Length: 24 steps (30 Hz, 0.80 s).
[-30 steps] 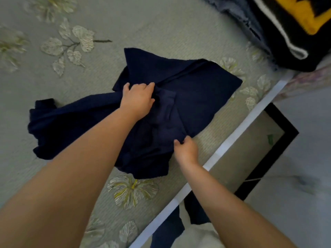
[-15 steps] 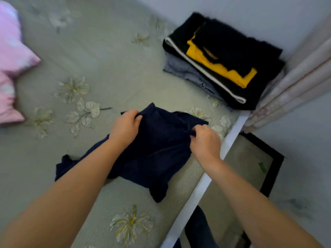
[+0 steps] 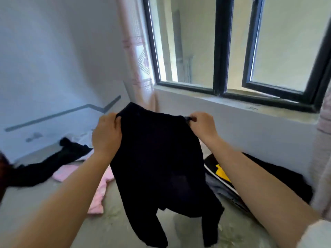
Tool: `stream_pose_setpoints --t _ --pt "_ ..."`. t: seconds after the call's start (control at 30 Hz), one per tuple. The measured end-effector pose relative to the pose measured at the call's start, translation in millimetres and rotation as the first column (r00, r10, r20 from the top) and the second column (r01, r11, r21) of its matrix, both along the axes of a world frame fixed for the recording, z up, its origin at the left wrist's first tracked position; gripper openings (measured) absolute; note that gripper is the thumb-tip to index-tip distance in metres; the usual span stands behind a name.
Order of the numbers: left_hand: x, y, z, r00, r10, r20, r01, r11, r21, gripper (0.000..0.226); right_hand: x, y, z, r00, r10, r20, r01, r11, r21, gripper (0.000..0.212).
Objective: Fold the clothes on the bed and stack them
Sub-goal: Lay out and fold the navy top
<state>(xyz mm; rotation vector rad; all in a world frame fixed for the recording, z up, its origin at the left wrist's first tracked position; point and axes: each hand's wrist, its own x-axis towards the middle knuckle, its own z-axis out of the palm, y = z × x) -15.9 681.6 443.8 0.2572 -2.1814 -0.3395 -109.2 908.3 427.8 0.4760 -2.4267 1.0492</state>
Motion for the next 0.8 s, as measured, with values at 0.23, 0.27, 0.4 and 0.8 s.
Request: stream_pose_setpoints --t 0.23,0.27,0.4,0.8 --pt "30 -8 82 0.966 0.241 -0.091 -0.257 0.935 -0.245 0.029 3 -38 83 0.987 -0.042 -0.157 0.007 0.976 -0.217 0.029" --pt "35 -13 88 0.960 0.265 -0.090 -0.280 0.919 -0.279 0.029 8 -39 87 0.953 -0.065 -0.297 0.021 0.989 -0.148 0.027" --pt "66 -33 110 0.962 0.247 -0.113 -0.272 0.873 -0.405 0.033 14 -33 104 0.699 0.038 -0.714 0.023 0.997 0.076 0.029" --pt "132 -77 169 0.917 0.264 -0.298 -0.398 0.644 -0.653 0.067 32 -75 159 0.619 0.147 -0.771 -0.127 0.988 0.086 0.019"
